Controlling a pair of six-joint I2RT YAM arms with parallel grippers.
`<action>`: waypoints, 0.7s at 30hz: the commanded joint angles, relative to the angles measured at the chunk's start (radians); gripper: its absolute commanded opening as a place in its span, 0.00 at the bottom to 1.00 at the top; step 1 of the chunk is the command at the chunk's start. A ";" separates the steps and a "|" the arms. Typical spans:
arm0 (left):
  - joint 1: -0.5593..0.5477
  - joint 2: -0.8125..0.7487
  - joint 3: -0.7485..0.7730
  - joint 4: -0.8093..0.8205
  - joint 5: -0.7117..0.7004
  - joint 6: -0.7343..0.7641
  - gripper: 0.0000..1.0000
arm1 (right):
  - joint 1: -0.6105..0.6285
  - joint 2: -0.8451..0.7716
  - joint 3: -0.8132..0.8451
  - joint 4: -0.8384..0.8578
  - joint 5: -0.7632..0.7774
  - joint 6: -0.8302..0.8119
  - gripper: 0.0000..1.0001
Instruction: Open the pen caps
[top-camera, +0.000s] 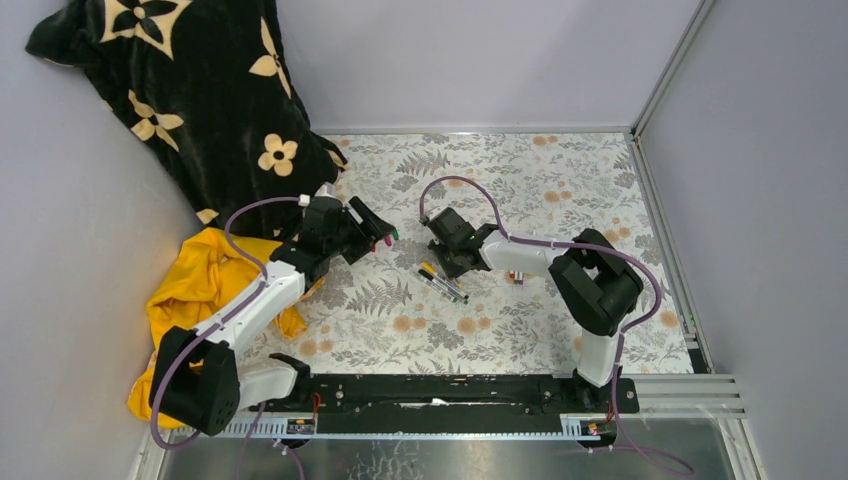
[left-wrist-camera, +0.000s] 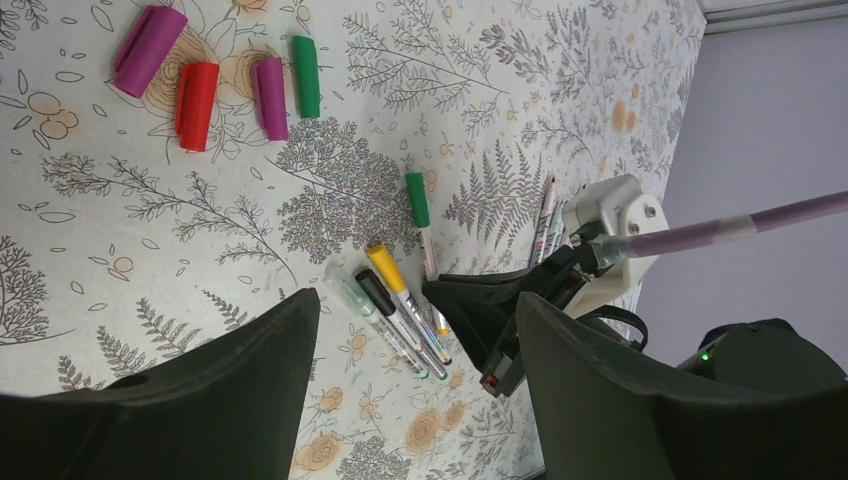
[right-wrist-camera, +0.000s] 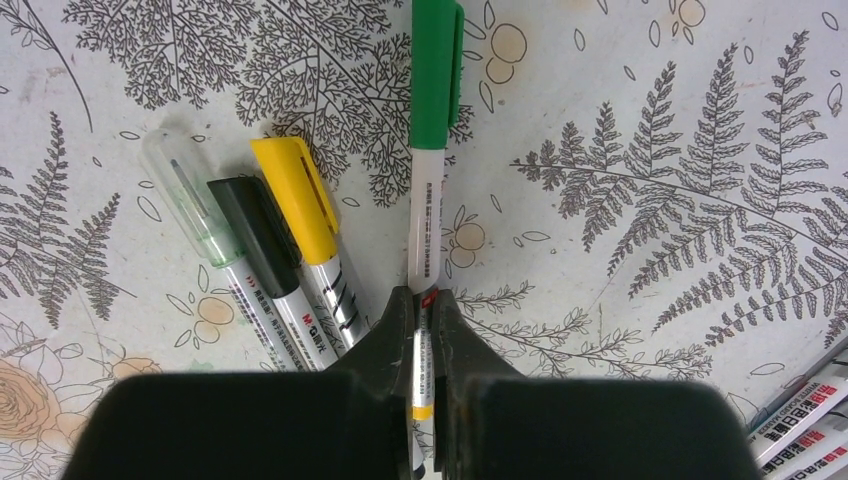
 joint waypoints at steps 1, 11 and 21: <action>0.006 0.028 -0.009 0.084 0.023 -0.013 0.79 | 0.008 -0.042 -0.016 0.003 -0.019 0.008 0.01; -0.039 0.182 0.056 0.155 0.072 -0.033 0.78 | 0.009 -0.163 0.043 -0.049 -0.024 0.004 0.00; -0.125 0.334 0.162 0.185 0.048 -0.067 0.77 | 0.009 -0.203 0.050 -0.050 -0.078 0.023 0.00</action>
